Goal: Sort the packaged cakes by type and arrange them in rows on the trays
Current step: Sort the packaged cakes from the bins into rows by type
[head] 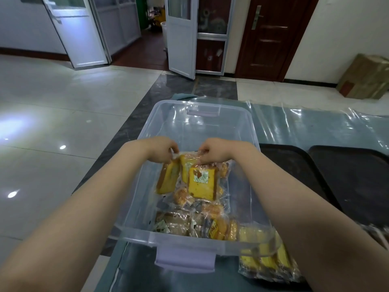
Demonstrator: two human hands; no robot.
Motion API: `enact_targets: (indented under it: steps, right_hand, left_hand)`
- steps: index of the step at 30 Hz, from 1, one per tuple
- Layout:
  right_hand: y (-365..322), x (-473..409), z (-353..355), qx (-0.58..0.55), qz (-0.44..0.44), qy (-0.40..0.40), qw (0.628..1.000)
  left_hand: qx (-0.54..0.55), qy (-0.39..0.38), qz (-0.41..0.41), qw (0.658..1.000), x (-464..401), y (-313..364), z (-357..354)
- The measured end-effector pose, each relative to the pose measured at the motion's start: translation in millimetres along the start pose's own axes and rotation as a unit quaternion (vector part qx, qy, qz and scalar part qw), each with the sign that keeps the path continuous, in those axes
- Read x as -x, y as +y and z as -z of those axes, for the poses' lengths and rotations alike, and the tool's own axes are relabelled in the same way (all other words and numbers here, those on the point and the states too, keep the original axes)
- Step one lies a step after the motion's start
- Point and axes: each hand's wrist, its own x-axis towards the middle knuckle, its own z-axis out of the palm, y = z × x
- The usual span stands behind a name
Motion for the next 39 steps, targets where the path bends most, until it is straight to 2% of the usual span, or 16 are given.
enact_targets:
  steps: [6,12,16,20,28,35,39]
  right_hand:
    - [-1,26,6,-0.076,0.010,0.099,0.992]
    - [2,54,8,-0.162,0.025,0.234,0.958]
    - [7,71,6,-0.204,0.028,0.288,0.935]
    - [15,90,9,-0.253,0.023,0.337,0.907]
    - [44,134,16,-0.374,0.025,0.394,0.839]
    - [84,187,31,-0.412,0.018,0.403,0.817]
    - [121,221,35,-0.429,0.010,0.398,0.811]
  left_hand:
    - [0.055,0.075,0.005,0.996,15,9,4]
    - [0.143,0.161,-0.001,0.977,28,23,-10]
    - [0.165,0.215,-0.003,0.962,34,37,-18]
    - [0.234,0.269,-0.015,0.934,42,56,-15]
    - [0.291,0.372,-0.039,0.880,54,116,-9]
    - [0.330,0.390,-0.061,0.857,53,183,-16]
    - [0.316,0.396,-0.081,0.858,53,230,-16]
